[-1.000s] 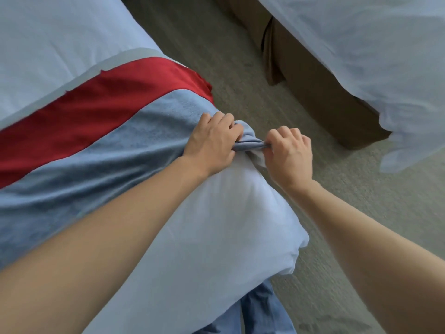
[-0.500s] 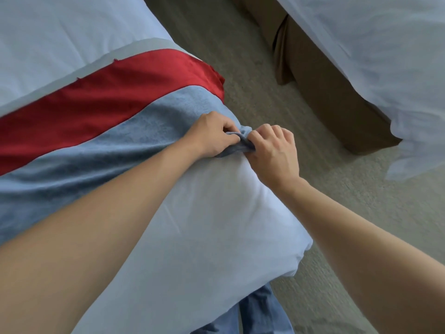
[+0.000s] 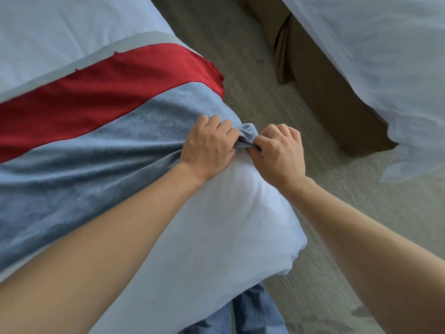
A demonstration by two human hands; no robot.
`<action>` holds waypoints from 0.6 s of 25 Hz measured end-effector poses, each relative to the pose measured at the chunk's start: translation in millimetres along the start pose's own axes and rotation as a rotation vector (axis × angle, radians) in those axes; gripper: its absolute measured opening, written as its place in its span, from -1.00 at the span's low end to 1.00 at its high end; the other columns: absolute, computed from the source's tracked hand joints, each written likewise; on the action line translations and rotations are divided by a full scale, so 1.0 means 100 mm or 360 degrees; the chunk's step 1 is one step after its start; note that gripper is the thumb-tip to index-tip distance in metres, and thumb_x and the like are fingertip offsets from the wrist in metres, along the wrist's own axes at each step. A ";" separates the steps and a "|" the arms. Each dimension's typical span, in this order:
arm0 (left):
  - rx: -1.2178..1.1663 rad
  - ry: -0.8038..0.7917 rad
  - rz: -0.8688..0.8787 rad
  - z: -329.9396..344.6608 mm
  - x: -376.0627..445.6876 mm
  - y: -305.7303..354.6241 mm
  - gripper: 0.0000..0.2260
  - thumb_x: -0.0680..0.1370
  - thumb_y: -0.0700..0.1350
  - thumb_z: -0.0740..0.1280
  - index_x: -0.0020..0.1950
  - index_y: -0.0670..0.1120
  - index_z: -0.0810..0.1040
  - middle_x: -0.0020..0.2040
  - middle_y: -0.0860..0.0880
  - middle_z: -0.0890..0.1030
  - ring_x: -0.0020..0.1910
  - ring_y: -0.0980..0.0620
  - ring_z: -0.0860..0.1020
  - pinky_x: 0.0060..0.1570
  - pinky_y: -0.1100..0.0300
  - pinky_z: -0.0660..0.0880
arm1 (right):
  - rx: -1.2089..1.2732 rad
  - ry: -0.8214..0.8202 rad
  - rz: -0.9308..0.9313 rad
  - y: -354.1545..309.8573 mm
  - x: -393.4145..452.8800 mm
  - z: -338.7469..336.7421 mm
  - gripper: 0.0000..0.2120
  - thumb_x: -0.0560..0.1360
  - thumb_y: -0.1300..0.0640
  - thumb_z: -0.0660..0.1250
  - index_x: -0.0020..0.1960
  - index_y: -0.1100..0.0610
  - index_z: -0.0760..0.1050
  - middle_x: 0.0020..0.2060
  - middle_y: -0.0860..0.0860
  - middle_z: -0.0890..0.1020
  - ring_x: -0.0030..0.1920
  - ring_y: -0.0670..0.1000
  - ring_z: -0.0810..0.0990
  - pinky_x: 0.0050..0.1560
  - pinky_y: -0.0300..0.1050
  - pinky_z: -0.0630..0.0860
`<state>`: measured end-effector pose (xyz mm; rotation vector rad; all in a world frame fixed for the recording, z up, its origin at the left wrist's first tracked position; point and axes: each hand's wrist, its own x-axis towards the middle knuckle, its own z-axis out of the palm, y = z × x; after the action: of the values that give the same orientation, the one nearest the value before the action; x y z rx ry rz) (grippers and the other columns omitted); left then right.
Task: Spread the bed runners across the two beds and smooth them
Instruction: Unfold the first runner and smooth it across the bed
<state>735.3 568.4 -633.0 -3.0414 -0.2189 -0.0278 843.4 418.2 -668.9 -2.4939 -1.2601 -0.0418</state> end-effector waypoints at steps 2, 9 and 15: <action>-0.0045 0.0015 0.0062 -0.05 0.05 0.02 -0.93 0.37 -0.14 0.34 -0.29 -0.08 0.49 -0.30 -0.06 0.48 -0.25 -0.13 0.45 -0.20 0.00 0.28 | -0.0008 -0.0013 -0.0008 0.02 0.01 -0.01 -0.83 0.45 0.07 0.40 -0.31 0.07 0.60 -0.26 -0.01 0.55 -0.18 0.13 0.48 0.07 -0.02 0.34; -0.0356 -0.0656 0.0033 -0.23 -0.23 0.29 -0.82 0.55 -0.04 0.24 0.03 -0.01 0.62 0.02 -0.01 0.57 0.06 -0.06 0.48 0.05 0.12 0.29 | -0.0016 -0.0620 -0.0134 0.10 -0.33 -0.12 -0.78 0.32 0.25 0.37 -0.07 0.06 0.65 -0.09 0.01 0.60 -0.02 0.17 0.55 0.13 -0.01 0.36; -0.0616 -0.0205 -0.0285 -0.03 -0.08 0.17 -0.62 0.53 0.06 0.15 0.25 -0.05 0.56 0.26 -0.05 0.55 0.28 -0.09 0.46 0.21 0.02 0.38 | 0.0369 -0.0349 0.0143 -0.19 -0.03 -0.11 -0.55 0.50 0.14 0.10 0.33 0.12 0.51 0.23 0.03 0.59 0.18 0.09 0.53 0.19 -0.02 0.42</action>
<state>729.9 550.5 -631.4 -3.3987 -0.5560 0.1283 828.1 422.8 -653.6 -2.3974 -1.1570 0.3876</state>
